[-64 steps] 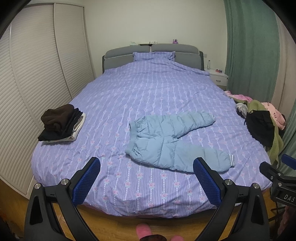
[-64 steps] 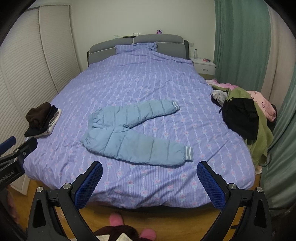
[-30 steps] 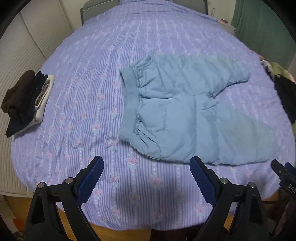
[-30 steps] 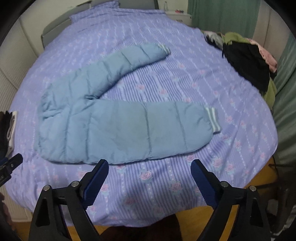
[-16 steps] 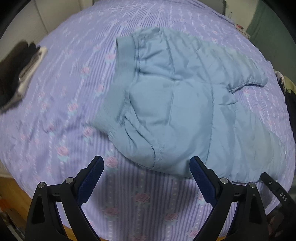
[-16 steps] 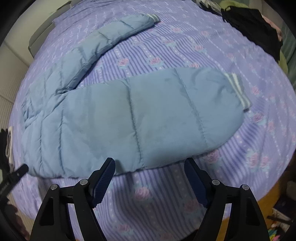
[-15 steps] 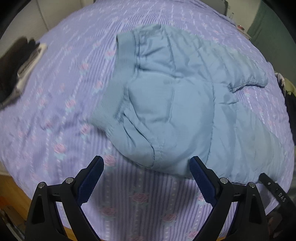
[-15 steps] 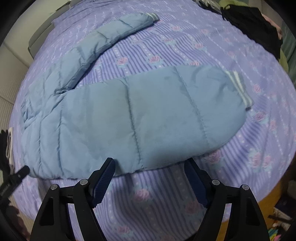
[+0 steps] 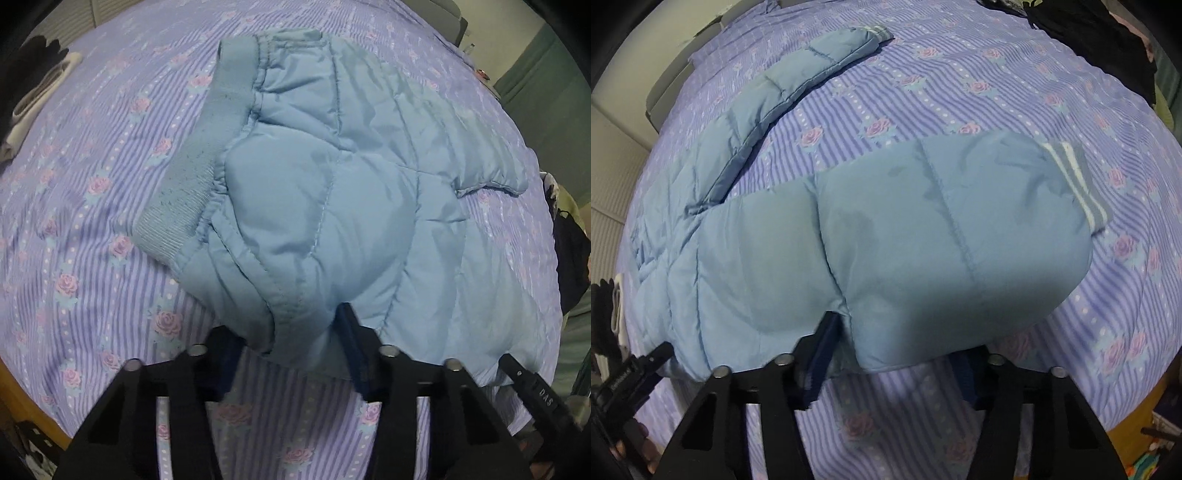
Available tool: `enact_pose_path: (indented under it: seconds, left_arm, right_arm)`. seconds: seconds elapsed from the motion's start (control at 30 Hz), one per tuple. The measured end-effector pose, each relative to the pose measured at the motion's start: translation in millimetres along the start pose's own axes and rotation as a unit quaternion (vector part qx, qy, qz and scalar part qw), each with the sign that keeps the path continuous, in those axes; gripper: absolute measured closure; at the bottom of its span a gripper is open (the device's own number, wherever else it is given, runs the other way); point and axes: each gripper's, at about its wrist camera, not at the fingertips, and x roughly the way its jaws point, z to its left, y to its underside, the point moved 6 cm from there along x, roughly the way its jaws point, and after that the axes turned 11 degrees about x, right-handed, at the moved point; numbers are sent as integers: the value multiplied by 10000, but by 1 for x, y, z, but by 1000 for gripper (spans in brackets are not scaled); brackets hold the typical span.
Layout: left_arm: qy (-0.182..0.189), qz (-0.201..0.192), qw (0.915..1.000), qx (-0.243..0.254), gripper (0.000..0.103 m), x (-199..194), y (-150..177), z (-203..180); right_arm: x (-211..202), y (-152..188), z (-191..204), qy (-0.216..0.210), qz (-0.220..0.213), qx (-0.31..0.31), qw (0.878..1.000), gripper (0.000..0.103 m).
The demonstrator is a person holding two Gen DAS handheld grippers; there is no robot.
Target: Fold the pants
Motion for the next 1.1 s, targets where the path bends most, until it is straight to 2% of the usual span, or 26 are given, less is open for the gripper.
enact_pose_path:
  seconds: [0.03, 0.07, 0.13, 0.23, 0.47, 0.67, 0.77, 0.97, 1.1]
  left_arm:
    - [-12, -12, 10000, 14, 67, -3, -1, -1]
    - [-2, -18, 10000, 23, 70, -5, -2, -1]
    - [24, -36, 10000, 35, 77, -10, -3, -1]
    - [73, -79, 9999, 49, 82, -19, -4, 0]
    - [-92, -237, 9992, 296, 86, -53, -12, -3]
    - [-166, -87, 9992, 359, 87, -67, -12, -5]
    - [-220, 55, 9993, 306, 87, -68, -12, -5]
    - [-296, 270, 9992, 76, 87, -71, -32, -6]
    - [-317, 258, 9992, 16, 87, -73, -51, -9]
  right_arm:
    - [-2, -2, 0, 27, 2, -41, 10000, 68]
    - [-4, -3, 1, 109, 10, -115, 9999, 75]
    - [-8, -6, 5, 170, 30, -280, 9995, 82]
    - [-25, -11, 16, 235, -66, -592, 9979, 88]
    - [-78, -30, 39, 156, -284, -900, 9954, 90]
    - [-114, -33, 48, 200, -323, -1287, 9909, 90]
    - [-121, -33, 51, 225, -267, -1370, 9900, 90]
    - [-120, -68, 75, 269, -341, -1519, 9874, 90]
    - [-115, -90, 87, 272, -335, -1565, 9867, 90]
